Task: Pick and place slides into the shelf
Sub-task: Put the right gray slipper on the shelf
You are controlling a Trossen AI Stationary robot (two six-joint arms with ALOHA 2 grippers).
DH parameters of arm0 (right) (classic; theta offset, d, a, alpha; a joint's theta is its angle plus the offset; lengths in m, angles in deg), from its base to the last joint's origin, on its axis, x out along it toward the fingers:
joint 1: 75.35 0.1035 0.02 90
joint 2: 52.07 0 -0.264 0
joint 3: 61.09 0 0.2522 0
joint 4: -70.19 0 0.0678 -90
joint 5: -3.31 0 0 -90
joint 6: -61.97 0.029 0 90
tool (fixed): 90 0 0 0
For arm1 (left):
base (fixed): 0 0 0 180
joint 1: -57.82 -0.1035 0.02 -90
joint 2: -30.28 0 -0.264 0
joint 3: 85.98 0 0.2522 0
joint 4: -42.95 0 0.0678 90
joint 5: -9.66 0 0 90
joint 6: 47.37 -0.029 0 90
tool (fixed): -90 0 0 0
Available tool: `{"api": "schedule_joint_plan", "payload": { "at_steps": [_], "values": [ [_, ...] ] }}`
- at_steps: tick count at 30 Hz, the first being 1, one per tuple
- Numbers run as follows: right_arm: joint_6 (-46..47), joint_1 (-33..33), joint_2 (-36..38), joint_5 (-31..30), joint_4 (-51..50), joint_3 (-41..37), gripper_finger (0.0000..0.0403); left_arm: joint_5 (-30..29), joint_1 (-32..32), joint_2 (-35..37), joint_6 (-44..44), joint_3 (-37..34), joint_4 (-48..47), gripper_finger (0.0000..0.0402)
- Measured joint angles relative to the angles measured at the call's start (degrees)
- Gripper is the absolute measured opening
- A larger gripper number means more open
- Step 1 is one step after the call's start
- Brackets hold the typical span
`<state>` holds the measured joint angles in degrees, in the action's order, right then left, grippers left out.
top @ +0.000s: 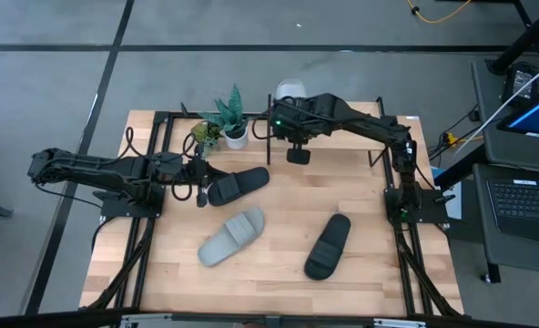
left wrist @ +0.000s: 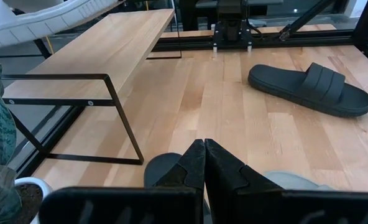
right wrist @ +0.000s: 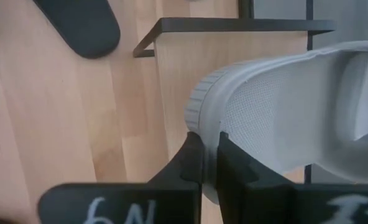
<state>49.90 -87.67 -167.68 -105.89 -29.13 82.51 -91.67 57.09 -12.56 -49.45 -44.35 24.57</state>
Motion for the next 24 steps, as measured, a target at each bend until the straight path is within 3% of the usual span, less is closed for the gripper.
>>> {"api": "schedule_joint_plan", "payload": {
  "at_steps": [7, 24],
  "values": [
    [-0.03, 0.00, -0.45, 2.36, 0.53, 0.00, 0.0021, 0.00, 0.02, 0.01, 0.01, 0.01, -0.08, 0.0000],
    [-1.89, -0.07, -5.25, 1.08, 1.60, -0.02, 0.0021, 0.00, 0.02, 0.02, 0.36, -0.02, -0.14, 0.0000]
  ]
}}
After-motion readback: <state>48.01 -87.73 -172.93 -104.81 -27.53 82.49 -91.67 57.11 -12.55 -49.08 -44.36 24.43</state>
